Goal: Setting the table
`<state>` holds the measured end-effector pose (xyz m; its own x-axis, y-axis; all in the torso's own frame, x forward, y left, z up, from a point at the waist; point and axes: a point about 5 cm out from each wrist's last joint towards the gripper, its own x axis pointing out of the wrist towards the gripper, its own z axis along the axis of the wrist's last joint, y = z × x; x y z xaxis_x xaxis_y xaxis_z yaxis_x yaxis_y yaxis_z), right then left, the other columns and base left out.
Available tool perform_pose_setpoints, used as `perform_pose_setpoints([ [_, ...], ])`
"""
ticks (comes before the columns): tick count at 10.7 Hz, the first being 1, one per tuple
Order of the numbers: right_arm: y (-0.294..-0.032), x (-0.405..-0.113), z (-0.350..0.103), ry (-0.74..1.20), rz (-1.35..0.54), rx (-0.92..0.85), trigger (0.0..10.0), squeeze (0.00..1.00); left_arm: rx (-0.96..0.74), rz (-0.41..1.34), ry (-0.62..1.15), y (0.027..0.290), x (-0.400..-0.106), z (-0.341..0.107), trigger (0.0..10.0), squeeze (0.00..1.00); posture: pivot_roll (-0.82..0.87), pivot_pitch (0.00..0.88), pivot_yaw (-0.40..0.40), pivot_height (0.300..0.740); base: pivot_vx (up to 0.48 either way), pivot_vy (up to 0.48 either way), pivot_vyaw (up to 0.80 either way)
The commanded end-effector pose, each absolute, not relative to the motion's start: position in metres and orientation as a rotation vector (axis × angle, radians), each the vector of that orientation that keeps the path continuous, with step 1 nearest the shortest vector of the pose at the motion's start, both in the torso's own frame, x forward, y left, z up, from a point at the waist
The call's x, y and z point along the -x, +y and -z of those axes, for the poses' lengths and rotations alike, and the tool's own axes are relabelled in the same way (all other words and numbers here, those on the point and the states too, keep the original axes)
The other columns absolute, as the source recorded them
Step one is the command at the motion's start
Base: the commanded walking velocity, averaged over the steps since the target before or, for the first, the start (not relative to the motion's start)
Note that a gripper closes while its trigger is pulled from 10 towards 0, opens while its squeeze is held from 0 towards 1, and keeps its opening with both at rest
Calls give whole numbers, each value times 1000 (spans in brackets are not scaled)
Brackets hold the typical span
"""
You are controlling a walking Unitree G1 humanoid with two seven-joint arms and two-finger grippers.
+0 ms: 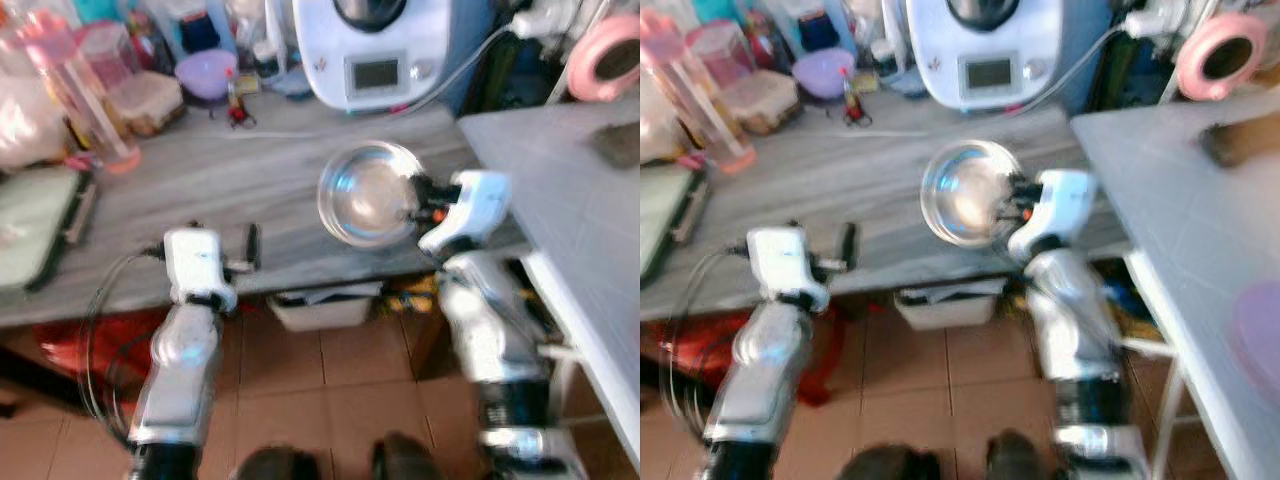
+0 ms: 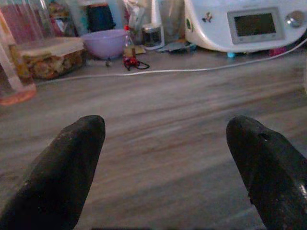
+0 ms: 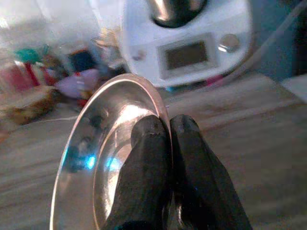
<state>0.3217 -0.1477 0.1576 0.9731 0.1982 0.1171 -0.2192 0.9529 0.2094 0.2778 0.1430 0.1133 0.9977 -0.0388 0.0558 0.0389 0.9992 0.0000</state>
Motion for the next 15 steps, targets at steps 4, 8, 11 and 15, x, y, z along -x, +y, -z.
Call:
perform_pose_setpoints([
  [4, -146, -330, -149, -20, -234, -356, 0, 0, -99, -157, -9, 177, -271, -109, 10000, 0, 2, 102, 97, 740, 0, 0, 0],
  [8, -150, -356, -141, 135, -165, -414, 10000, 0, -157, -231, 77, 177, -254, -104, 10000, 0, 22, 164, 87, 740, 0, 0, 0],
  [11, -121, -372, -138, 250, -234, -487, 10000, 0, -59, -116, 100, 169, -252, -100, 10000, 0, 30, 161, 79, 740, 0, 0, 0],
  [15, -101, -374, -133, 359, -313, -509, 10000, 0, -66, -122, 98, 171, -254, -103, 10000, 0, 35, 152, 80, 740, 0, 0, 0],
])
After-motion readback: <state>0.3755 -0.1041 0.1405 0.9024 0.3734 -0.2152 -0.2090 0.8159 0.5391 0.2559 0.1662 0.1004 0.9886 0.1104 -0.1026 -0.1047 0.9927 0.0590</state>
